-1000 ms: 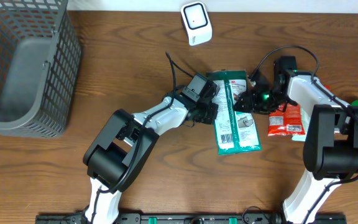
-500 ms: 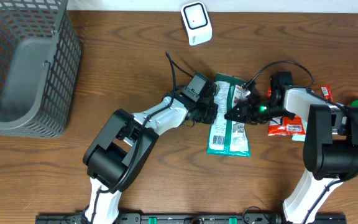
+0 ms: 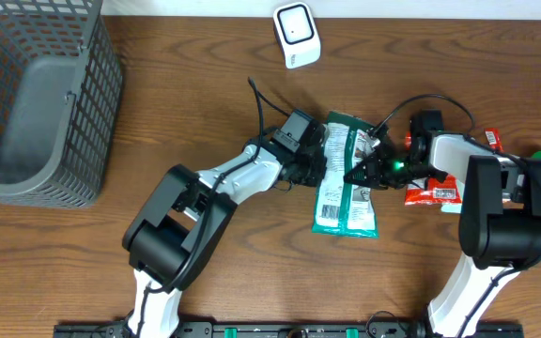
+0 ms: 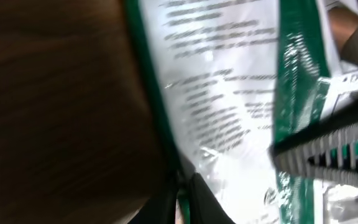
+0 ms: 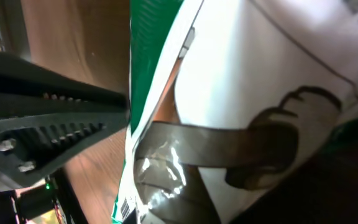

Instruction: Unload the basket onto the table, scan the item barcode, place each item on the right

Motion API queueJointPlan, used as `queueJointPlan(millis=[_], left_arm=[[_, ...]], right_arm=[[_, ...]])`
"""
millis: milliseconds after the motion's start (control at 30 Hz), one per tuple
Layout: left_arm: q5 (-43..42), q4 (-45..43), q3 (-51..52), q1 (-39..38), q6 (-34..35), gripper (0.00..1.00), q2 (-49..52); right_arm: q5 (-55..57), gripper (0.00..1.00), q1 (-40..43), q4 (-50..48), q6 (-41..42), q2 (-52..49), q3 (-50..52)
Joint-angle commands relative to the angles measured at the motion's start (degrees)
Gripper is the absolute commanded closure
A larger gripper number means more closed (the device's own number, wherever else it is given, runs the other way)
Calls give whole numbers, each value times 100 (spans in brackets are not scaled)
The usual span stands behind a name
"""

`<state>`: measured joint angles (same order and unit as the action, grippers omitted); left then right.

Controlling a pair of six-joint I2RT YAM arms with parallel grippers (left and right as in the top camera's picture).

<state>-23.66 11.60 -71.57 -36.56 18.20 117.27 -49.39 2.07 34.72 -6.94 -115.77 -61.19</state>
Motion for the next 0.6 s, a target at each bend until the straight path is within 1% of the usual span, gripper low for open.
queueJointPlan(millis=[0, 33, 200, 300, 467, 567], left_arm=[[199, 166, 9, 160, -31, 88, -675], [367, 273, 9, 201, -31, 88, -887], [1060, 986, 9, 396, -33, 88, -1766], [1329, 1499, 9, 627, -37, 88, -2197], [1429, 2223, 9, 1447, -57, 88, -2896], [1425, 2378, 9, 2068, -57, 88, -3093]], right_arm=[[85, 96, 131, -4, -48, 240, 70], [85, 99, 138, -4, -48, 323, 68], [92, 99, 103, -7, -48, 833, 66], [162, 99, 90, -7, 33, 1261, 33], [581, 99, 70, 22, 505, 2155, -127], [920, 99, -13, 20, 772, 2680, -249]])
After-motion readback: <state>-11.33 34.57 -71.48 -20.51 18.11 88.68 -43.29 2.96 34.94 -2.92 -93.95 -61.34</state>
